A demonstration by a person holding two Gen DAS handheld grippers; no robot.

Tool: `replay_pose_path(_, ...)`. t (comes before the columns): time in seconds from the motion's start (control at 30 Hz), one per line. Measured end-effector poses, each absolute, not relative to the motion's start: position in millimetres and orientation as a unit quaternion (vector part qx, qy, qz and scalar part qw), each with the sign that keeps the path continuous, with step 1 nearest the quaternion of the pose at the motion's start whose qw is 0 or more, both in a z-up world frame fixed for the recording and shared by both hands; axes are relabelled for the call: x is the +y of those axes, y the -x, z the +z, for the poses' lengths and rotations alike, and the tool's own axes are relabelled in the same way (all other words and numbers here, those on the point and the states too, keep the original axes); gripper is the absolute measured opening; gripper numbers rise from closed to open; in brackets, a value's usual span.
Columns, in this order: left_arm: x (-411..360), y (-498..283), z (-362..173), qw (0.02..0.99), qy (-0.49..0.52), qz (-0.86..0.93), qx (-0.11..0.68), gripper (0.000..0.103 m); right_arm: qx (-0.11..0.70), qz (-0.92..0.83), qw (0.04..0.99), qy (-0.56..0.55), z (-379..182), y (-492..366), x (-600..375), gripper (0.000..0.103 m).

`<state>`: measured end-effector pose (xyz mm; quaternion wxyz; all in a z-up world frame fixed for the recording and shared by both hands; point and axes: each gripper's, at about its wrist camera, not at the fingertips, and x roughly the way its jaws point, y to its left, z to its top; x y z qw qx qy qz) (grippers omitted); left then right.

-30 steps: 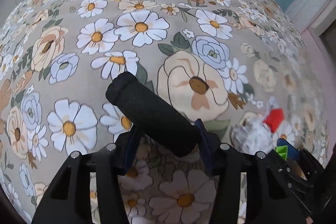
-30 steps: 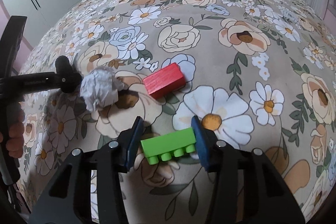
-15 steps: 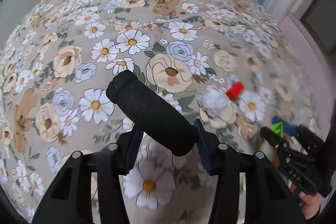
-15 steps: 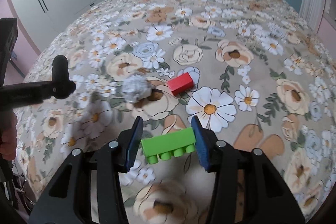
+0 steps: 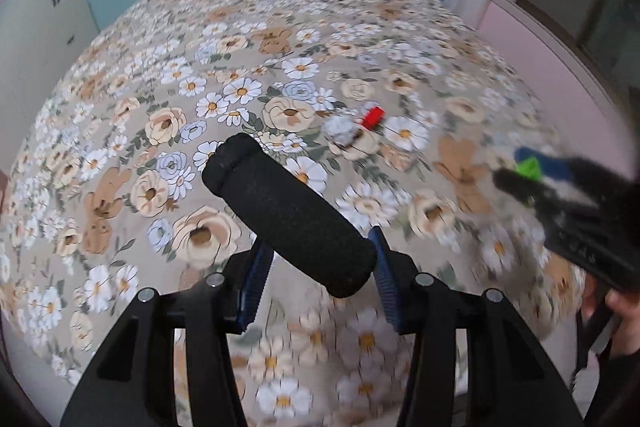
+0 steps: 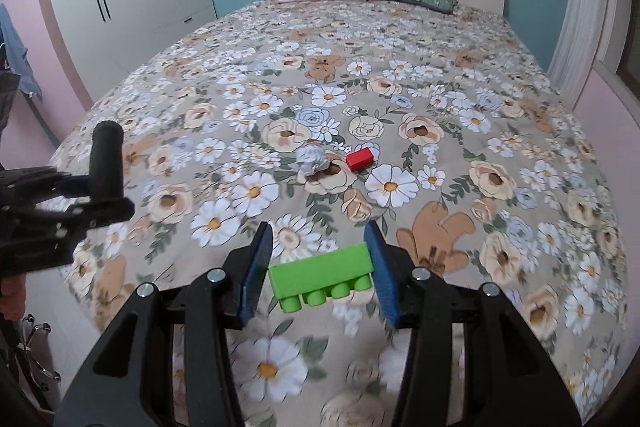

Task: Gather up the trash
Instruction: 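Carry the black foam tube and green block toward the white bucket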

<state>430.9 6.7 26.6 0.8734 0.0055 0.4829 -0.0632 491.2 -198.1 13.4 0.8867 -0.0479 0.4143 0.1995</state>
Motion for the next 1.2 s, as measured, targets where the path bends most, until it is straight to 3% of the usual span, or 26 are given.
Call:
replay_pose_path(0.63,-6,-265,100,0.911,-0.085,-0.066,0.397,0.051,0.359,0.213,0.904,0.094,97,-313,-183,0.048)
replay_pose_path(1.2,-1,-175,62,0.902,-0.105,-0.096,0.407,0.051,0.372,0.247,0.887,0.116,70,-219,-160,0.049)
